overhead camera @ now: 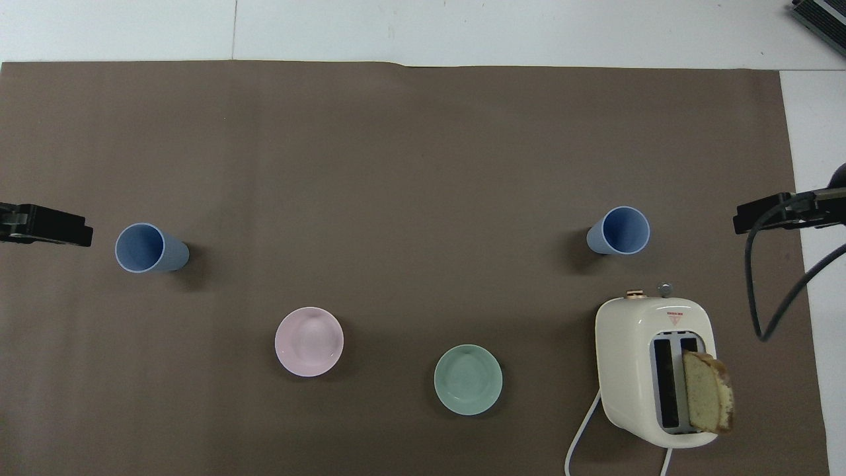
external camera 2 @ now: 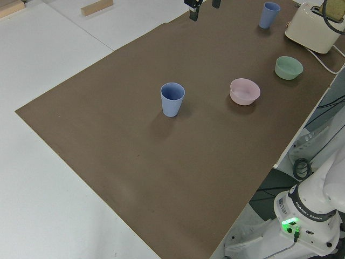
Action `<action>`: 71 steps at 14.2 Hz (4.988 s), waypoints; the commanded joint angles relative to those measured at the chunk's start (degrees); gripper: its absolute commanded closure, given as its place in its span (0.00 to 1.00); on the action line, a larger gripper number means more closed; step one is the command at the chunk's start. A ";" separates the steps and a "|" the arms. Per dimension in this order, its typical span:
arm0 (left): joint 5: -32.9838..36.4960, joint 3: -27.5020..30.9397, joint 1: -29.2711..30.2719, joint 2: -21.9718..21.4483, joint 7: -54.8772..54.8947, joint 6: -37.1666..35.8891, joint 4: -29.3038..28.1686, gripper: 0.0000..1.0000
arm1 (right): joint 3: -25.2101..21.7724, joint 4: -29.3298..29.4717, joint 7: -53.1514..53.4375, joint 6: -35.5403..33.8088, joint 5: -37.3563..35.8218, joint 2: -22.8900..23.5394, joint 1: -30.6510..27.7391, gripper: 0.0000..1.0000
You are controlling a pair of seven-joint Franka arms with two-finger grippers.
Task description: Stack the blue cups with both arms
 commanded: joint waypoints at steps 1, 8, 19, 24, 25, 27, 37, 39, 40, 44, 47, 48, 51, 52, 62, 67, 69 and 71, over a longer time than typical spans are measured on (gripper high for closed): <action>0.68 -0.31 0.42 -0.71 0.18 0.60 -0.70 0.00 | 0.32 -1.25 -0.98 0.36 0.12 -1.11 -0.72 0.00; 0.68 -0.40 -0.11 -0.71 0.01 0.69 -0.71 0.00 | 0.32 -1.25 -0.98 0.36 0.21 -1.11 -0.72 0.00; 0.68 0.04 3.75 -0.54 -0.43 10.23 -10.00 0.00 | 0.32 -1.25 -0.98 0.36 0.12 -1.11 -0.72 0.00; 0.59 0.04 7.01 1.30 -0.17 20.71 -18.71 0.00 | 0.32 -1.25 -0.98 0.36 0.12 -1.11 -0.72 0.00; 0.59 0.04 7.10 1.92 -0.17 23.25 -20.29 0.00 | 0.32 -1.25 -0.98 0.36 0.21 -1.11 -0.72 0.00; 0.59 0.04 8.93 4.37 0.09 28.52 -22.67 0.00 | 0.32 -1.25 -0.98 0.36 0.21 -1.11 -0.72 0.00; -1.43 -0.05 9.74 10.19 0.36 40.50 -31.03 0.73 | 0.32 -1.25 -0.98 0.36 0.12 -1.11 -0.72 0.00; -1.43 -0.22 9.65 10.36 1.14 40.33 -30.68 1.00 | 0.32 -1.25 -0.98 0.36 0.12 -1.11 -0.72 0.00; -1.43 -0.31 9.56 10.54 1.67 39.98 -30.07 1.00 | 0.32 -1.25 -0.98 0.36 0.21 -1.11 -0.72 0.00; -2.92 -0.31 9.39 11.68 1.76 37.08 -23.05 1.00 | 0.32 -1.25 -0.98 0.36 0.21 -1.11 -0.72 0.00; -3.01 -0.93 9.12 11.59 0.89 33.83 -17.43 1.00 | 0.32 -1.25 -0.98 0.37 0.12 -1.11 -0.72 0.00; -3.97 -0.84 7.56 11.59 0.19 31.99 -15.14 1.00 | 0.32 -1.25 -0.98 0.45 0.21 -1.11 -0.72 0.00; -6.44 -0.84 1.15 11.77 -12.59 30.12 -11.78 1.00 | 0.32 -1.25 -0.98 0.36 0.12 -1.11 -0.72 0.00; -6.44 -0.84 -1.92 11.77 -16.91 30.57 -11.78 1.00 | 0.32 -1.25 -0.98 0.36 0.21 -1.11 -0.72 0.00; -2.75 -0.75 -23.39 21.26 -42.09 39.52 -7.91 1.00 | 0.32 -1.25 -0.98 0.36 0.21 -1.11 -0.72 0.00; -2.13 -0.84 -25.50 23.98 -42.09 42.17 -8.97 1.00 | 0.23 -1.25 -0.98 0.36 0.12 -1.11 -0.72 0.00; -2.13 -0.84 -26.12 24.51 -42.09 43.74 -10.10 1.00 | 0.32 -1.25 -0.98 0.36 0.21 -1.11 -0.72 0.00; -2.13 -0.75 -27.52 25.92 -42.27 44.89 -10.20 1.00 | 0.32 -1.25 -0.98 0.36 0.12 -1.11 -0.72 0.00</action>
